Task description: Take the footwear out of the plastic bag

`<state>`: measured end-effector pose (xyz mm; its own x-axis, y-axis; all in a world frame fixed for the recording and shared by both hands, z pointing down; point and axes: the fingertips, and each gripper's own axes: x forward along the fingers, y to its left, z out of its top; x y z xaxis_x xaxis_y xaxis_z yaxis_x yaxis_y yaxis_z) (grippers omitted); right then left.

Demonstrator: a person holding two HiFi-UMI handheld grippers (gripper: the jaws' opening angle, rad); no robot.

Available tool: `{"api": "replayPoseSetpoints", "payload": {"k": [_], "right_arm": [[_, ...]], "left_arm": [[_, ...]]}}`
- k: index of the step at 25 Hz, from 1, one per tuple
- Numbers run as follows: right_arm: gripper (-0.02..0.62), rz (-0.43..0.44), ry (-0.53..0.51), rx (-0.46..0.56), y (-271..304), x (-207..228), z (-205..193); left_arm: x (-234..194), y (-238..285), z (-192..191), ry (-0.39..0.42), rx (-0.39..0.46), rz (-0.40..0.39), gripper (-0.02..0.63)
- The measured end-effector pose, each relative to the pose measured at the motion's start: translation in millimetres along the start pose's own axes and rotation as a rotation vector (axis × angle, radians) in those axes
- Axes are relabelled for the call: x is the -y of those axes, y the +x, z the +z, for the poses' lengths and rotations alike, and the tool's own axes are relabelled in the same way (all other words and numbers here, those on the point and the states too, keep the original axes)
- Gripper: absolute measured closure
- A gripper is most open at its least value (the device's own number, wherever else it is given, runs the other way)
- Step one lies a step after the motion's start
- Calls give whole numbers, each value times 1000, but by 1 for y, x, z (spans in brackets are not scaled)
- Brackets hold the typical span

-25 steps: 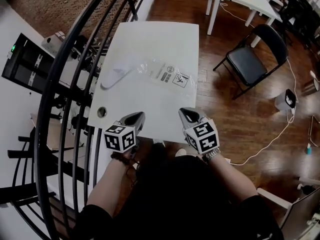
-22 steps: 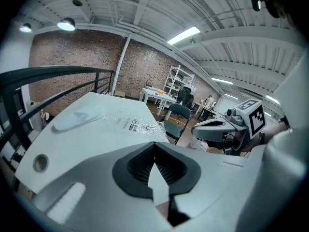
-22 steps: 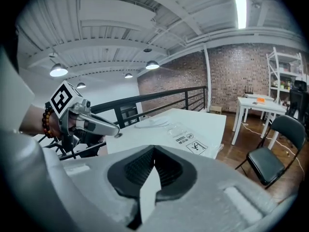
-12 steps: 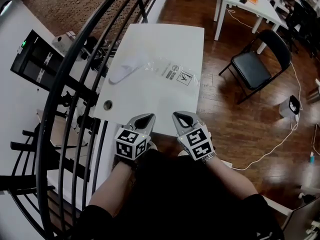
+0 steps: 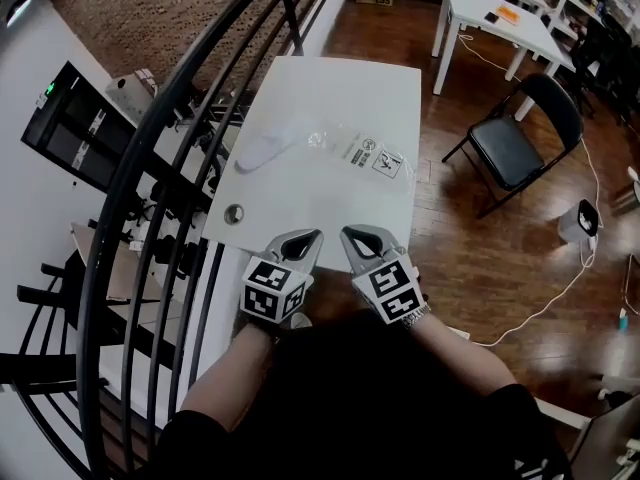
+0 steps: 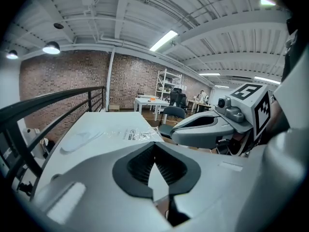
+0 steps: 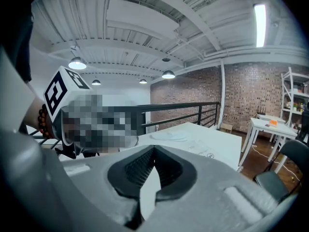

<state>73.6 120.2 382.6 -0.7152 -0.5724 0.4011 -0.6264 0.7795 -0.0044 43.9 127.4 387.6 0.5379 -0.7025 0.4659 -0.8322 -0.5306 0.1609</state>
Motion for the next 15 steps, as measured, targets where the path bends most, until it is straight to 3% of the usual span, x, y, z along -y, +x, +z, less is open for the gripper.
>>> {"api": "replayPoseSetpoints", "payload": {"k": [15], "right_arm": [[604, -90, 9, -21, 20, -25, 13]], "left_arm": [[-26, -19, -3, 41, 6, -84, 589]]}}
